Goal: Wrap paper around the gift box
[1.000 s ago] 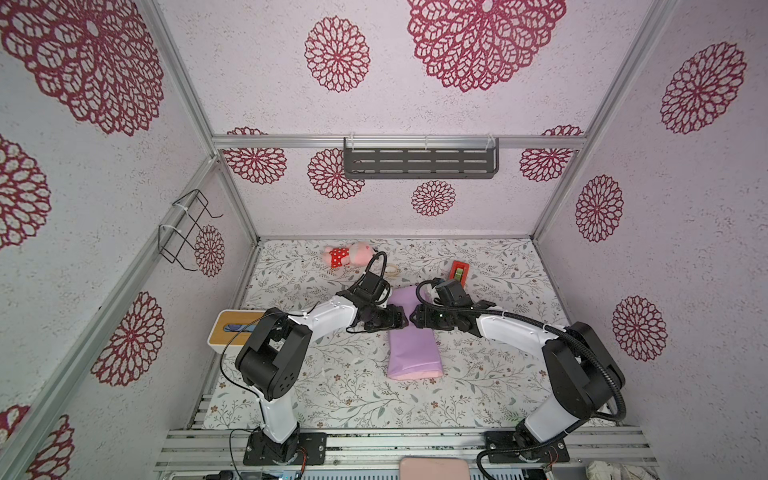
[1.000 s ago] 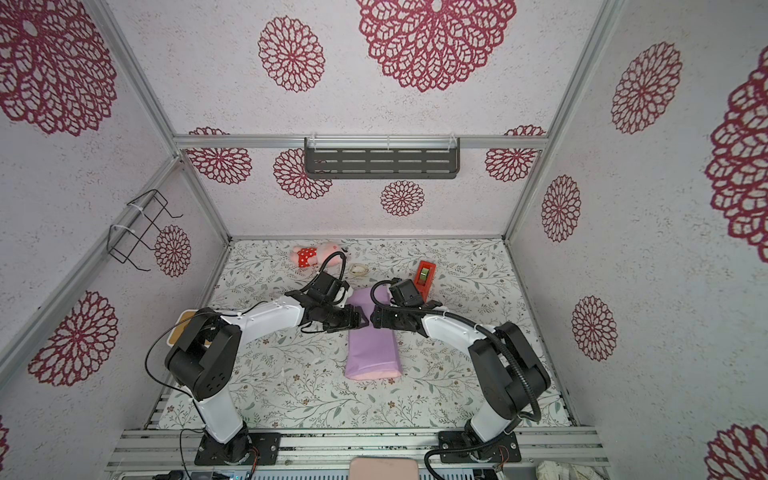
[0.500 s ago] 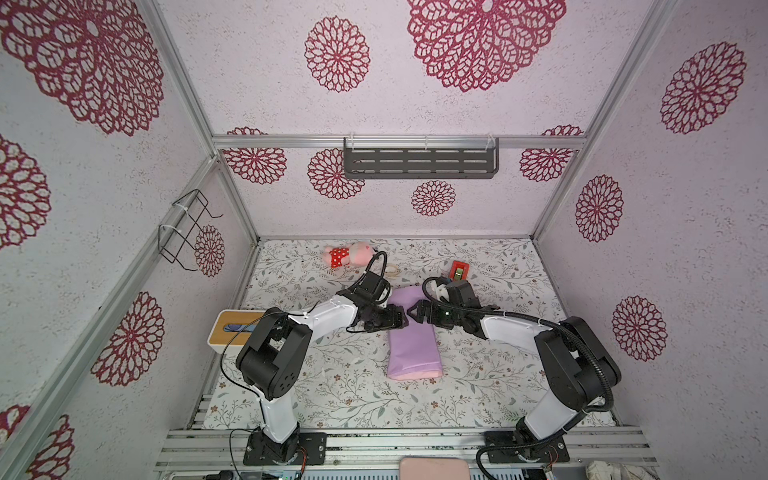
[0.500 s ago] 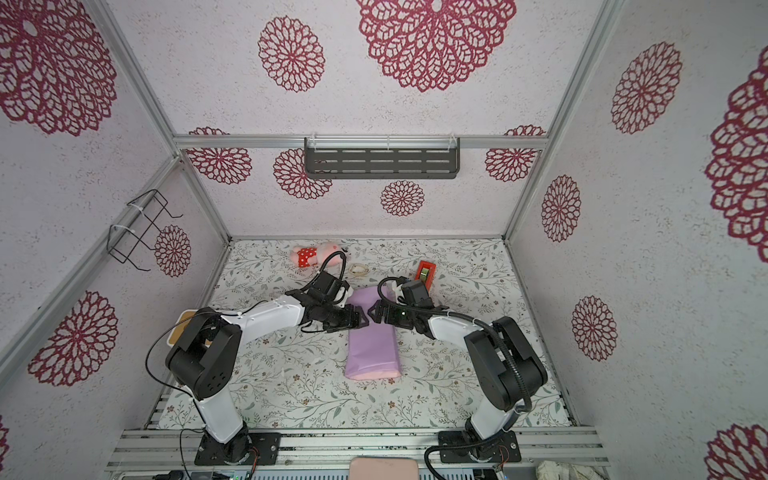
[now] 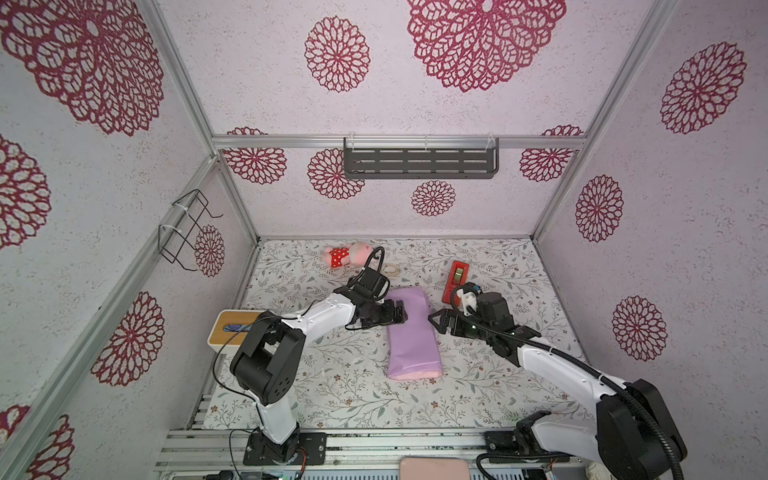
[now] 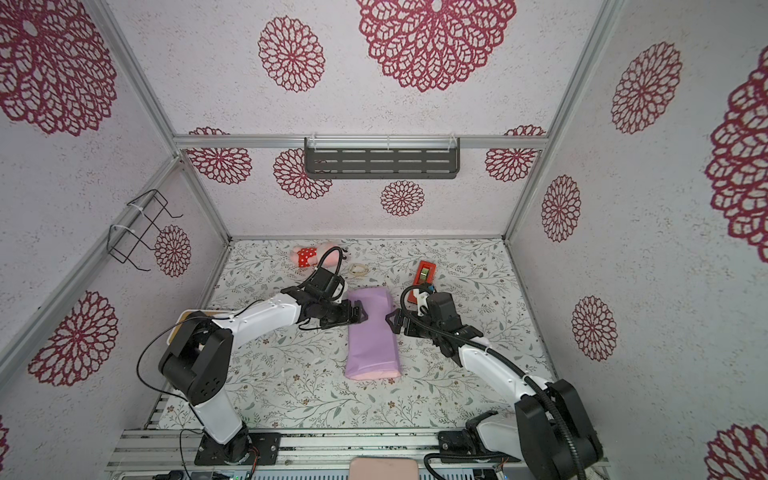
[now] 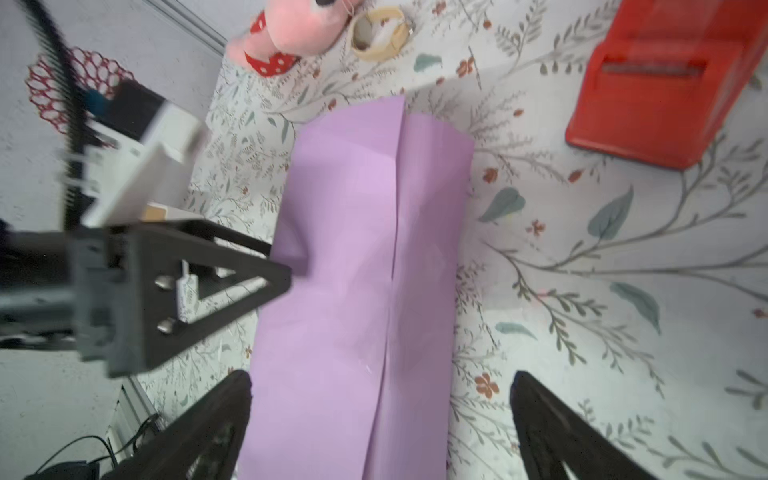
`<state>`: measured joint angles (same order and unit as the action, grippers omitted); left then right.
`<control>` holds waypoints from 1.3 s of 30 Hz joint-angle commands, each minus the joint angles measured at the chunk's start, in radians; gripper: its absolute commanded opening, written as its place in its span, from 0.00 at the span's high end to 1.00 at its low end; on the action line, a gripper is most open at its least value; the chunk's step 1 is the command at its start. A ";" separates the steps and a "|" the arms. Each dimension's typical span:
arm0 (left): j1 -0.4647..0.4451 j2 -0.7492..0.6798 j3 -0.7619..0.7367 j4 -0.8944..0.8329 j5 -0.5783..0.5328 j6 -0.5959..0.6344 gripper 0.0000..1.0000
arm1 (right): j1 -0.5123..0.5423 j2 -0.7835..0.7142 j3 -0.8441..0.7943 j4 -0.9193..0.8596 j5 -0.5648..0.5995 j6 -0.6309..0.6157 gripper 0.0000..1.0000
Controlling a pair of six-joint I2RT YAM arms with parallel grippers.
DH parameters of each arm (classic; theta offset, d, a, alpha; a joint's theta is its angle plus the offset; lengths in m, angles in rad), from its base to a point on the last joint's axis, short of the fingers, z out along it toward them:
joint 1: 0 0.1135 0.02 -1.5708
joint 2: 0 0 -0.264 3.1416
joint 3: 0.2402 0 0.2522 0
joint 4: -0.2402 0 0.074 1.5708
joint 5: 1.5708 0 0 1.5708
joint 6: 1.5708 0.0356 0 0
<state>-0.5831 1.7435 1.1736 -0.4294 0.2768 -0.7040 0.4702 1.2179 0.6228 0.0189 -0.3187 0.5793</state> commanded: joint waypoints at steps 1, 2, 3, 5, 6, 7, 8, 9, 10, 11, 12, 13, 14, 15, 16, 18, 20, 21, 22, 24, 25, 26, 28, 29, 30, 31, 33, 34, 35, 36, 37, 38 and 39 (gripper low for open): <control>0.006 -0.121 -0.052 0.031 -0.001 -0.041 0.02 | 0.048 -0.024 -0.012 -0.018 0.023 0.025 0.03; 0.006 -0.147 -0.084 0.039 0.005 -0.055 0.02 | 0.060 -0.013 -0.014 -0.012 0.025 0.032 0.04; 0.006 -0.168 -0.117 0.052 0.009 -0.074 0.00 | 0.068 -0.001 -0.012 -0.011 0.029 0.038 0.05; 0.004 -0.203 -0.199 0.096 0.055 -0.116 0.06 | 0.078 0.030 -0.006 -0.016 0.033 0.038 0.08; 0.003 -0.209 -0.222 0.109 0.080 -0.127 0.09 | 0.079 0.040 -0.005 -0.013 0.035 0.039 0.09; -0.001 -0.207 -0.238 0.115 0.097 -0.130 0.13 | 0.081 0.057 -0.005 -0.007 0.036 0.042 0.11; -0.007 -0.201 -0.241 0.114 0.104 -0.127 0.18 | 0.084 0.070 -0.005 0.003 0.032 0.044 0.13; -0.013 -0.191 -0.236 0.109 0.106 -0.120 0.22 | 0.088 0.085 -0.003 0.011 0.030 0.047 0.15; -0.016 -0.179 -0.227 0.104 0.113 -0.113 0.26 | 0.093 0.094 -0.003 0.015 0.028 0.051 0.17; -0.017 -0.167 -0.219 0.105 0.123 -0.109 0.29 | 0.099 0.105 -0.002 0.020 0.029 0.054 0.19; -0.019 -0.156 -0.214 0.111 0.128 -0.108 0.31 | 0.104 0.111 -0.003 0.025 0.030 0.058 0.20; -0.018 -0.144 -0.208 0.114 0.128 -0.107 0.32 | 0.111 0.115 -0.004 0.037 0.032 0.065 0.21; -0.017 -0.133 -0.199 0.113 0.130 -0.103 0.33 | 0.116 0.120 -0.010 0.053 0.034 0.077 0.23; -0.018 -0.119 -0.190 0.113 0.130 -0.096 0.33 | 0.122 0.124 -0.013 0.070 0.035 0.089 0.25; -0.015 -0.108 -0.181 0.109 0.129 -0.089 0.34 | 0.125 0.128 -0.015 0.081 0.039 0.096 0.26; -0.006 -0.079 -0.159 0.106 0.127 -0.078 0.35 | 0.130 0.142 -0.017 0.111 0.048 0.118 0.29; 0.009 -0.054 -0.144 0.103 0.127 -0.071 0.36 | 0.133 0.158 -0.012 0.136 0.059 0.132 0.31; 0.017 -0.043 -0.137 0.105 0.128 -0.067 0.36 | 0.134 0.168 -0.007 0.144 0.066 0.137 0.32; 0.022 -0.033 -0.130 0.103 0.129 -0.061 0.36 | 0.134 0.178 -0.001 0.151 0.071 0.140 0.33; 0.031 -0.011 -0.111 0.095 0.127 -0.045 0.37 | 0.134 0.203 0.018 0.165 0.077 0.141 0.35; 0.037 0.003 -0.100 0.090 0.129 -0.038 0.37 | 0.134 0.219 0.030 0.167 0.082 0.140 0.36; 0.042 0.015 -0.091 0.089 0.131 -0.034 0.38 | 0.134 0.231 0.042 0.169 0.084 0.138 0.37; 0.054 0.034 -0.075 0.091 0.139 -0.032 0.39 | 0.134 0.257 0.067 0.177 0.086 0.130 0.37; 0.059 0.043 -0.064 0.091 0.143 -0.027 0.40 | 0.133 0.273 0.084 0.177 0.087 0.124 0.38; 0.064 0.050 -0.054 0.091 0.145 -0.024 0.41 | 0.133 0.287 0.098 0.177 0.087 0.117 0.38; 0.067 0.058 -0.042 0.087 0.146 -0.022 0.41 | 0.133 0.306 0.115 0.173 0.089 0.114 0.38; 0.077 0.081 -0.017 0.086 0.154 -0.018 0.41 | 0.131 0.336 0.137 0.180 0.088 0.109 0.38; 0.083 0.093 -0.003 0.078 0.151 -0.013 0.41 | 0.130 0.349 0.151 0.182 0.087 0.107 0.38; 0.092 0.105 0.010 0.074 0.151 -0.010 0.41 | 0.127 0.363 0.165 0.180 0.084 0.099 0.38; 0.100 0.115 0.019 0.075 0.152 -0.011 0.40 | 0.124 0.373 0.177 0.174 0.081 0.091 0.38; 0.111 0.119 0.024 0.076 0.152 -0.012 0.38 | 0.120 0.381 0.191 0.160 0.083 0.079 0.36; 0.118 0.117 0.024 0.081 0.150 -0.014 0.37 | 0.111 0.384 0.202 0.145 0.083 0.067 0.35; 0.124 0.109 0.022 0.081 0.148 -0.014 0.34 | 0.102 0.379 0.207 0.133 0.081 0.056 0.32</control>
<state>-0.4786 1.8492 1.1820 -0.3511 0.4213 -0.7319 0.5873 1.5990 0.7952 0.1780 -0.2489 0.6861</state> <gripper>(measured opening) 0.645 0.668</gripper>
